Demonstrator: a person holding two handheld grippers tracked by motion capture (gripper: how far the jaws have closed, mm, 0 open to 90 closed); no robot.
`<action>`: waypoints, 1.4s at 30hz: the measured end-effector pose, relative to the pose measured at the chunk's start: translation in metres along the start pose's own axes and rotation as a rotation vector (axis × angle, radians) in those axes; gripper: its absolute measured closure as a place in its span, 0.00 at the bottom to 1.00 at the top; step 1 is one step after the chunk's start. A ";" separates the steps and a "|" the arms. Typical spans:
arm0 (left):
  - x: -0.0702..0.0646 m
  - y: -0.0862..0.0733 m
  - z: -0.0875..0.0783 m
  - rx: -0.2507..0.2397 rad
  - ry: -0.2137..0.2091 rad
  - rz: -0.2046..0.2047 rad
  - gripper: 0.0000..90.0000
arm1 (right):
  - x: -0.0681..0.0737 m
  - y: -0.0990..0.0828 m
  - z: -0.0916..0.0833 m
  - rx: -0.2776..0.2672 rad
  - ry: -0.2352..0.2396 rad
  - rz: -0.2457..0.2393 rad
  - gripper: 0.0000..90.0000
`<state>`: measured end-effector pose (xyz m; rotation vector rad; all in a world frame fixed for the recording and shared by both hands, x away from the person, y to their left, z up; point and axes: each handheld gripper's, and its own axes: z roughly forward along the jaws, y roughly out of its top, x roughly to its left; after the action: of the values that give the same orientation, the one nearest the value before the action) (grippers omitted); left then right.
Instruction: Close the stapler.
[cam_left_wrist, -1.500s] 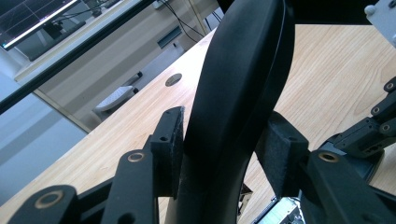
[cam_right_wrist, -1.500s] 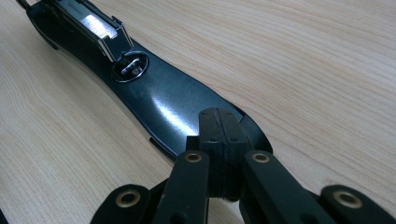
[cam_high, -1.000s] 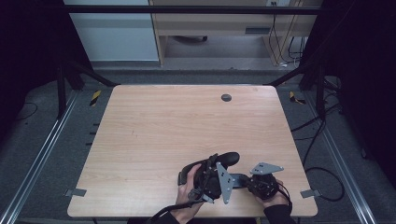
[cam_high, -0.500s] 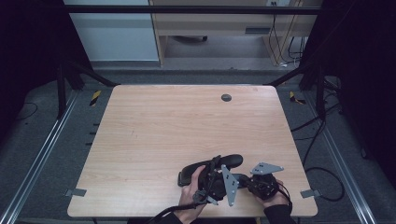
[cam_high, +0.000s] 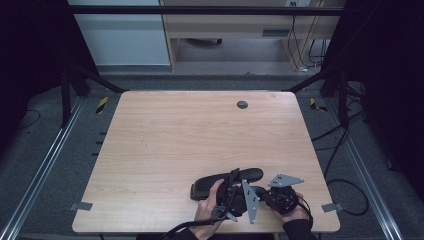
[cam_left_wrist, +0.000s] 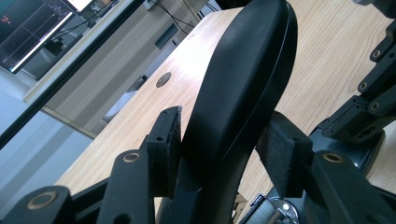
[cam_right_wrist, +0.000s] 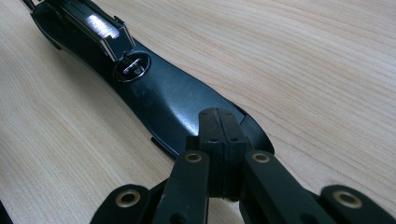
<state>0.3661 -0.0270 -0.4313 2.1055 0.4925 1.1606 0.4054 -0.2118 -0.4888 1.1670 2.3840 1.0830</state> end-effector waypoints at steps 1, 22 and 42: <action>0.000 0.000 0.000 0.004 -0.001 0.001 0.56 | 0.000 0.000 0.000 0.000 0.000 0.000 1.00; -0.010 -0.001 0.007 0.019 -0.035 0.035 0.53 | -0.001 -0.001 -0.001 0.001 0.005 0.002 1.00; -0.018 -0.002 0.012 0.041 -0.087 0.060 0.49 | -0.003 0.000 -0.005 -0.001 -0.001 0.010 1.00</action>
<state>0.3662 -0.0408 -0.4482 2.2095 0.4192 1.0951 0.4047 -0.2165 -0.4857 1.1805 2.3787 1.0864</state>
